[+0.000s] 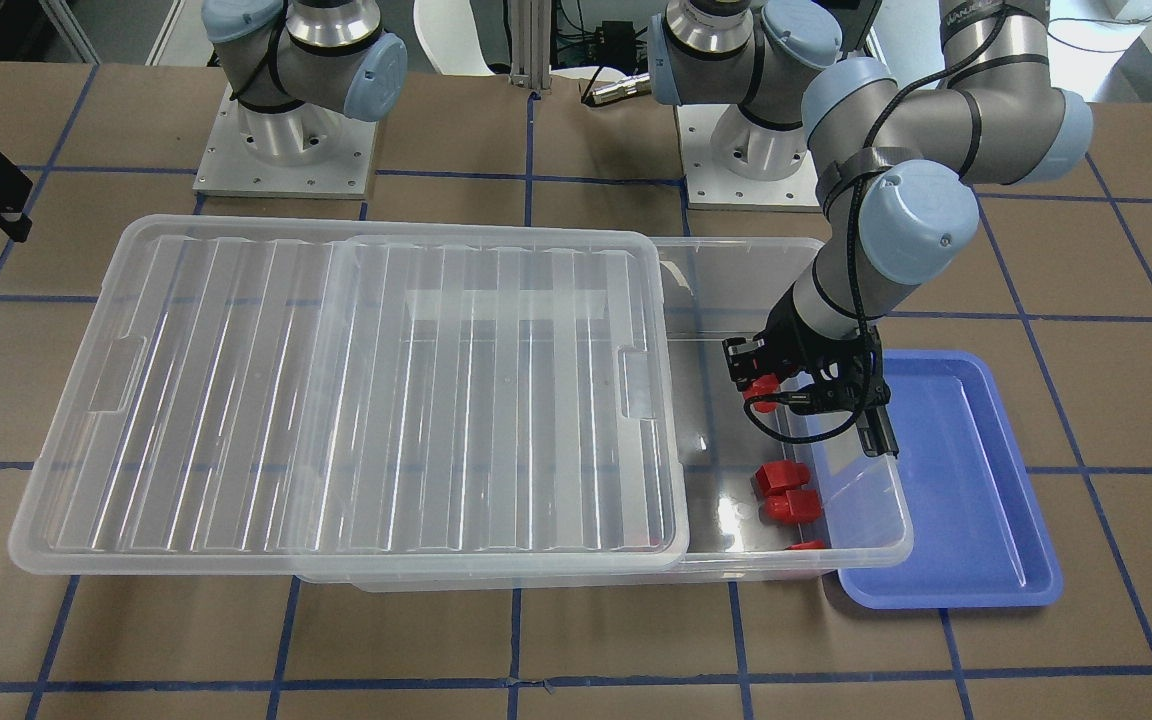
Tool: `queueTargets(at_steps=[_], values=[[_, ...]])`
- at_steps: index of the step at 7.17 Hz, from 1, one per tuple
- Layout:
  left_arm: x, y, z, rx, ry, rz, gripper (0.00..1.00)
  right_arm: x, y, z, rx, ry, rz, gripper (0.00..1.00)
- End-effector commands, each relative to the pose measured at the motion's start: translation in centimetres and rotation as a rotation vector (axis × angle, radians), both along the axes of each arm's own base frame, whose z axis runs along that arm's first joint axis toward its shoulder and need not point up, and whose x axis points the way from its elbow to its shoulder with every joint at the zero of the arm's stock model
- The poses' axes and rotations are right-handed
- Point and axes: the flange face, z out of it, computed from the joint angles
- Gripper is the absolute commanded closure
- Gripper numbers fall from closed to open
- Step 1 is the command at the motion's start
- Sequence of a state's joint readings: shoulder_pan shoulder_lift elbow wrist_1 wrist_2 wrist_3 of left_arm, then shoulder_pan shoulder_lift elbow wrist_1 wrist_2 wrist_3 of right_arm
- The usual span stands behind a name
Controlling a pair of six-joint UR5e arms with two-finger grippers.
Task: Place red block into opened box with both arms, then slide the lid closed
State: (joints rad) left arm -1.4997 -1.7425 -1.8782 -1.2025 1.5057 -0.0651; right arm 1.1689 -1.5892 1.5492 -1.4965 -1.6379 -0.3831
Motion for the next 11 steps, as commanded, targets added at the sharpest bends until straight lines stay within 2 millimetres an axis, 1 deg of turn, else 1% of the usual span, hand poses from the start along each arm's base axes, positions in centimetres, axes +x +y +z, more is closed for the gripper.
queueTargets(at_steps=[1,2,3,4,5,6,7,8,9,10,11], values=[[-0.2,0.3,-1.1,-0.005,0.005,-0.046,0.81,0.0,-0.1,0.1,-0.005,0.001,0.0,0.0],[-0.2,0.4,-1.6,0.004,0.006,-0.05,0.64,0.0,-0.1,0.0,-0.005,0.001,0.0,0.0],[-0.2,0.2,-1.4,-0.003,0.005,-0.044,0.23,0.0,0.0,0.0,-0.004,0.0,-0.001,0.0],[-0.1,-0.1,-1.0,-0.016,0.005,-0.041,0.0,0.0,-0.1,0.0,-0.005,0.001,0.0,0.0],[-0.1,-0.3,-0.4,-0.04,0.002,-0.047,0.0,0.0,0.0,0.0,-0.004,0.0,-0.001,0.0],[0.0,-0.9,2.0,-0.089,-0.002,-0.047,0.0,0.0,0.0,0.0,-0.004,0.0,0.0,0.0],[-0.2,-1.8,6.8,-0.1,-0.001,-0.042,0.0,0.0,0.0,0.0,-0.003,0.002,-0.003,0.0],[-0.4,-1.8,12.2,-0.102,-0.007,-0.044,0.0,0.0,-0.1,-0.1,-0.002,0.0,-0.016,0.0],[-0.7,-1.0,17.8,-0.134,-0.009,-0.046,0.0,0.0,-0.1,-0.1,-0.001,0.003,-0.015,0.0],[-1.0,0.0,22.1,-0.199,-0.02,-0.053,0.0,0.0,-0.1,0.0,-0.003,0.0,-0.007,0.0],[-1.2,2.4,24.4,-0.192,-0.033,-0.058,0.0,-0.1,-0.1,-0.2,0.001,0.002,-0.007,0.0]])
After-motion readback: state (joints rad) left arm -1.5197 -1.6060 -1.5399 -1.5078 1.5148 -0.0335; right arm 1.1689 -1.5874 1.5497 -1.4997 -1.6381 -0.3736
